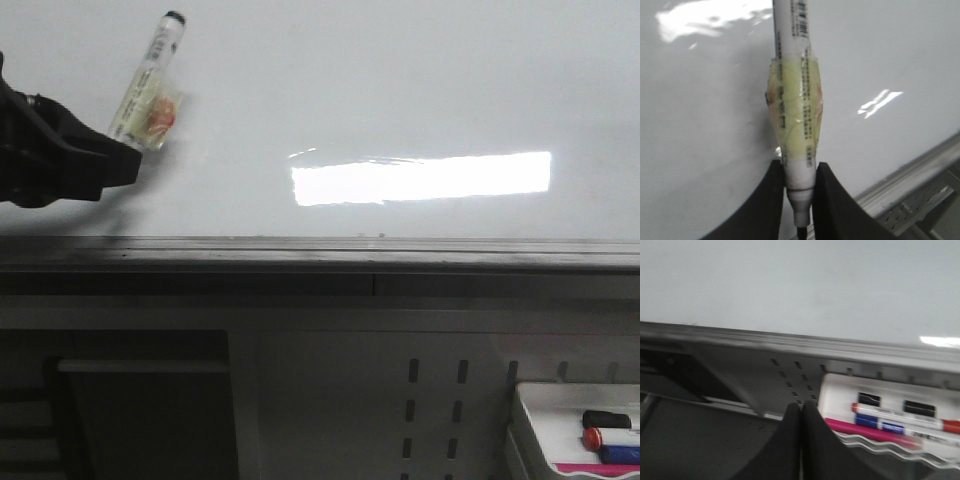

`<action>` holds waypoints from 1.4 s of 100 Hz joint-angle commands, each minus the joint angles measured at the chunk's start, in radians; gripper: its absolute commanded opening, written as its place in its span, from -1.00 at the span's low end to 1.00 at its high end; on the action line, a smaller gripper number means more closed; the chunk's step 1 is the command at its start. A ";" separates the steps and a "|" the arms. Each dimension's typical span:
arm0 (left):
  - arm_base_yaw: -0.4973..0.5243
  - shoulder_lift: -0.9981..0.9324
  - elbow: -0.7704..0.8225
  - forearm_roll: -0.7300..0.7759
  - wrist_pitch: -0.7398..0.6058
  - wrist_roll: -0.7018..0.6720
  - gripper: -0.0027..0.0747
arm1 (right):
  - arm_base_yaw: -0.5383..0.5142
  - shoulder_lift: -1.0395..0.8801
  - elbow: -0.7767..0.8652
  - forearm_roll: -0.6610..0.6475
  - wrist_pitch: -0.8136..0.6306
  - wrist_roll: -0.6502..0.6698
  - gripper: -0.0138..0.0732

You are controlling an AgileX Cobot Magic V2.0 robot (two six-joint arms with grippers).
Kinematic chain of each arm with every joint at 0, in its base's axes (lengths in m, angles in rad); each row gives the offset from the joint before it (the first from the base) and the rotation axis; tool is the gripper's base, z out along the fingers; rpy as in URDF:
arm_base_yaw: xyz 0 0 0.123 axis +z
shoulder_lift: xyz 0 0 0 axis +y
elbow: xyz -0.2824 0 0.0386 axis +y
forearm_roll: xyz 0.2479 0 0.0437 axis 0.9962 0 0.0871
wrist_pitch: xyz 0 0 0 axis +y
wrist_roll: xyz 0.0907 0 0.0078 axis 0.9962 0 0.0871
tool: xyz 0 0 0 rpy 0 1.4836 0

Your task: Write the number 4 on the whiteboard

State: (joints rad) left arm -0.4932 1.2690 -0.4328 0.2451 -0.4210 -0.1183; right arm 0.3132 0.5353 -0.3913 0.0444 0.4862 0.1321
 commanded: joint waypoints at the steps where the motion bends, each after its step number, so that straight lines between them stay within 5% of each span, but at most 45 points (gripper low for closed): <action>1: -0.009 -0.073 -0.018 0.168 -0.074 0.004 -0.98 | 0.130 0.032 -0.081 0.009 -0.073 -0.014 -0.83; 12: -0.009 -0.144 0.009 0.401 -0.091 -0.004 -0.98 | 0.310 0.099 -0.139 0.009 -0.105 -0.014 -0.73; 31: -0.009 -0.224 0.058 0.714 -0.197 -0.006 -0.98 | 0.542 0.269 -0.251 -0.044 -0.186 -0.014 0.05; 40: -0.009 -0.246 0.073 0.751 -0.243 -0.006 -0.98 | 0.589 0.358 -0.305 -0.078 -0.183 -0.014 0.21; 82: -0.009 -0.251 0.073 0.792 -0.237 -0.006 -0.98 | 0.634 0.593 -0.506 -0.102 -0.220 -0.014 0.16; 106: -0.009 -0.251 0.073 0.792 -0.237 -0.006 -0.98 | 0.637 0.624 -0.513 -0.110 -0.222 -0.014 -0.39; 140: -0.009 -0.251 0.073 0.792 -0.237 -0.006 -0.98 | 0.637 0.623 -0.517 -0.109 -0.220 -0.014 -0.77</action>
State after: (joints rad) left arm -0.4954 1.0312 -0.3404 1.0748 -0.5976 -0.1183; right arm 0.9558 1.1743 -0.8699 -0.0469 0.3286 0.1261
